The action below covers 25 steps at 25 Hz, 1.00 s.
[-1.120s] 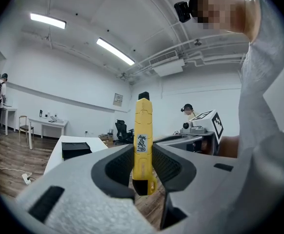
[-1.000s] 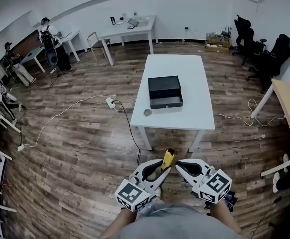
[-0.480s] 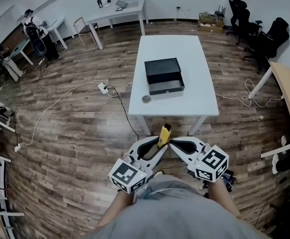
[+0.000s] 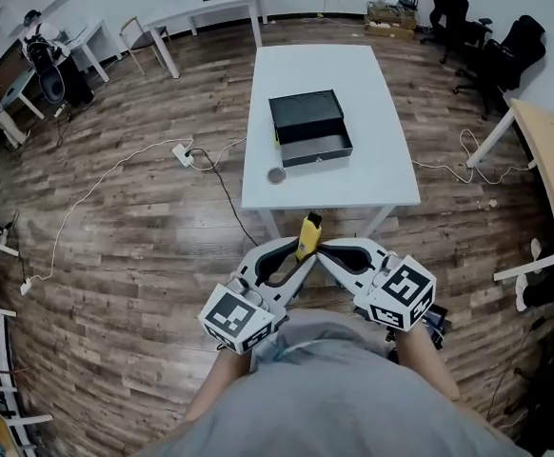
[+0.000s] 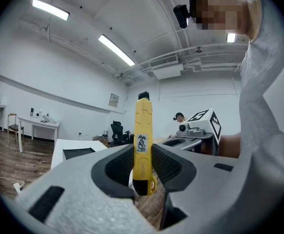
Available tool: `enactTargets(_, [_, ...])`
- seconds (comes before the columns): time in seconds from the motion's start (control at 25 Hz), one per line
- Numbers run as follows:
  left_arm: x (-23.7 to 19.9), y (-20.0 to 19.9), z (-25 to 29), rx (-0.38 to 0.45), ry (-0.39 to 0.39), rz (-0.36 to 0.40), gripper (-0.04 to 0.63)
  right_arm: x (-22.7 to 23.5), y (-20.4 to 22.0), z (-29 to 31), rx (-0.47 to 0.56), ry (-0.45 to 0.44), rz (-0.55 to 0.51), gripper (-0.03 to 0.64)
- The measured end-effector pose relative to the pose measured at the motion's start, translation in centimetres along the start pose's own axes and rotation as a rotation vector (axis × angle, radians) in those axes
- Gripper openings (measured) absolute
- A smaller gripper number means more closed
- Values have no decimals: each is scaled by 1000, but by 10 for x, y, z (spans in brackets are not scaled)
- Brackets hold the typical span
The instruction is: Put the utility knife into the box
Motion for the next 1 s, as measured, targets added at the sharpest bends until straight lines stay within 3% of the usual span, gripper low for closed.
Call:
enactTargets(0.36, [0, 10, 27, -32, 15, -38, 123, 23, 8, -11, -14, 11, 40, 31])
enactTargets(1.0, [-47, -7, 131, -52, 6, -36, 123, 138, -20, -15, -51, -25, 28, 31])
Point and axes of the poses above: the fingertips, and each gripper's own axes: z forward along the fingers, x to its right, y out of its underside, the point moved 6 cm from there along -z, backward along the fingers, and after that the axes turned 14 degrees about -y, right-handed, at the moved point
